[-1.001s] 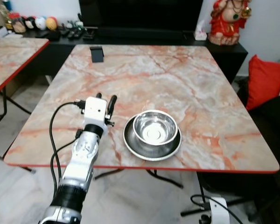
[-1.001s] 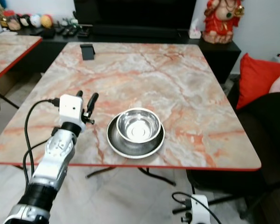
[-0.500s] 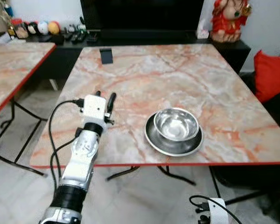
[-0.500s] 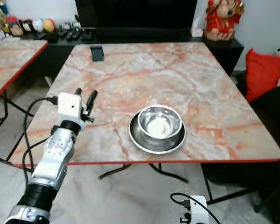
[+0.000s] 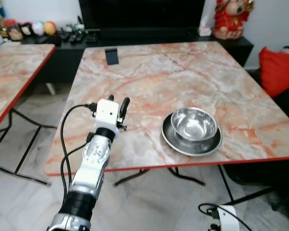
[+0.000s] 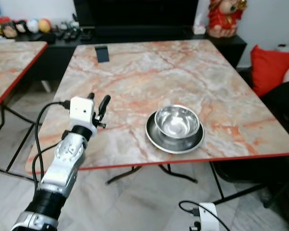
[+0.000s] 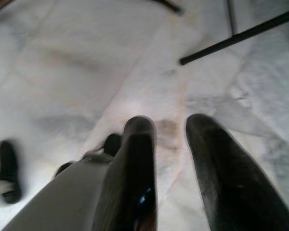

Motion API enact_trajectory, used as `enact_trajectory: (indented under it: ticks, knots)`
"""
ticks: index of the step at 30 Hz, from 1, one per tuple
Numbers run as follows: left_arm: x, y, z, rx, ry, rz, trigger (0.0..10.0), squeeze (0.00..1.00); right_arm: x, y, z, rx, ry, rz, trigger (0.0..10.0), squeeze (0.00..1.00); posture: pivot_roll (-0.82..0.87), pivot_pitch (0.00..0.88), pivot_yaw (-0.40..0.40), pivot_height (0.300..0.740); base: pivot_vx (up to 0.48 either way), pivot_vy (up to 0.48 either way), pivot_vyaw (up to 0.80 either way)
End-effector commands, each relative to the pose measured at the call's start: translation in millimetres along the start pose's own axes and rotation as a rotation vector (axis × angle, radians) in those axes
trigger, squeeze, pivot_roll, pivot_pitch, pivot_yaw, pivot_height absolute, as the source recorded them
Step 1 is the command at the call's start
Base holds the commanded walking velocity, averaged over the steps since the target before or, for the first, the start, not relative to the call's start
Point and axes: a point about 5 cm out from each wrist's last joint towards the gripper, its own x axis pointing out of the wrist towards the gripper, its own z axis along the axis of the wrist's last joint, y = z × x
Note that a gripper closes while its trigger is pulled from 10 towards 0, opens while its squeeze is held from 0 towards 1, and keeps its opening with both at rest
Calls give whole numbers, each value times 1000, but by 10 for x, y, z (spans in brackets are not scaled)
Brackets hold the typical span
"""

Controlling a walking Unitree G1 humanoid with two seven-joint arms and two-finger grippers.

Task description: Setting the table

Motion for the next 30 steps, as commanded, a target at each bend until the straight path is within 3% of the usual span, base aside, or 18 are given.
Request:
enact_trajectory:
  ticks: [1, 18, 30]
  knots:
    - [-17, 99, 12, 27, -2, 30, 10000, 0, 11, 84, 33, -8, -10, 23, 10000, 0, 75, 0, -16, 740, 0, 289, 513]
    - [-11, 108, 6, 32, 5, 32, 10000, 0, 11, 86, 39, -11, -12, 28, 10000, 0, 73, 0, -18, 740, 0, 288, 763]
    - [-12, 102, 5, 29, 5, 26, 10000, 0, 10, 89, 33, 10, -13, 31, 10000, 0, 68, 0, -14, 740, 0, 289, 0]
